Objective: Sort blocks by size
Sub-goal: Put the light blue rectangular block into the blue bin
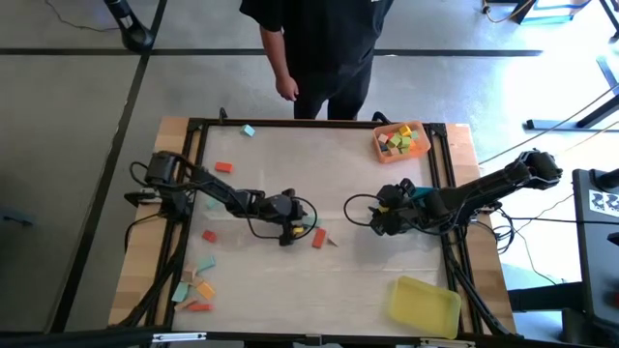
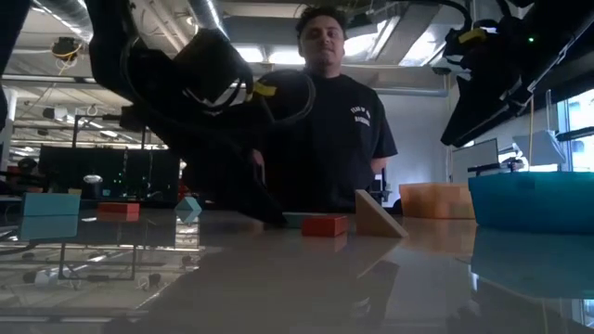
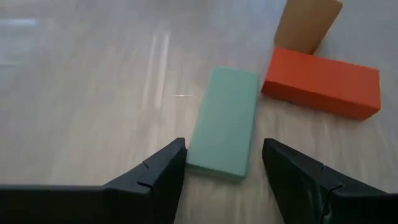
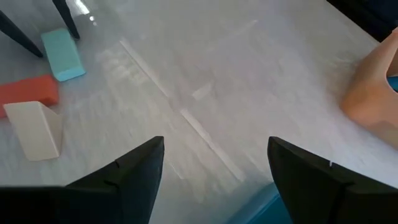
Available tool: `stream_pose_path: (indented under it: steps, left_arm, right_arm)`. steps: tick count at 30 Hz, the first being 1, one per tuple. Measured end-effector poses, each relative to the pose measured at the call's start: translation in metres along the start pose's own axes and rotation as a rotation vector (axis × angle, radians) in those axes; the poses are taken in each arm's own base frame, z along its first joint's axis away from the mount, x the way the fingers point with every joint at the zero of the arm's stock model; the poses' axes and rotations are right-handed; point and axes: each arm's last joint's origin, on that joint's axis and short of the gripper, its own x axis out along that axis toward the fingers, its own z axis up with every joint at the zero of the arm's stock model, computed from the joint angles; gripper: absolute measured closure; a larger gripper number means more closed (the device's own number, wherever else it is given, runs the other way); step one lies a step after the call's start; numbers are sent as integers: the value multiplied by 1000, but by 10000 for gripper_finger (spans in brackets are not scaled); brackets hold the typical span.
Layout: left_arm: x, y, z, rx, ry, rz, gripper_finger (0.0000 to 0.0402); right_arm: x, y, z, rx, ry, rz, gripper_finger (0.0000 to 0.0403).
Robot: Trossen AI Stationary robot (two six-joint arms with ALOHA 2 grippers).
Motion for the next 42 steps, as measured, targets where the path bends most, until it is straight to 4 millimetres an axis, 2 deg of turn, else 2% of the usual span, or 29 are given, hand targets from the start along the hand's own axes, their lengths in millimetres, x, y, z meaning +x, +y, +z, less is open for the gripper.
stream_pose_path:
  steps: [3,6,10,17,21,26,31,36,42]
  left_arm:
    - [2,4,-1,-21,4,-33,215]
    - [2,6,-1,-23,2,-34,249]
    - [3,5,0,54,-20,-41,287]
    - [2,5,2,96,-32,-47,288]
    - [-11,2,14,110,-74,-23,288]
    - [-39,-8,35,181,-142,85,288]
    - [-63,-26,51,270,-233,186,288]
    - [-74,-43,56,360,-278,312,288]
    - [-80,-54,64,406,-362,358,288]
  right_arm:
    - [0,0,0,-2,-6,-7,121]
    - [3,1,-1,-10,-6,-19,121]
    - [7,4,-3,-30,8,-33,121]
    - [17,11,-6,-91,27,-46,121]
    - [19,12,-7,-90,38,-36,121]
    - [18,24,4,-35,-56,75,121]
    - [13,42,23,-27,-210,277,121]
    - [4,53,40,4,-344,436,121]
    - [17,62,53,78,-395,575,121]
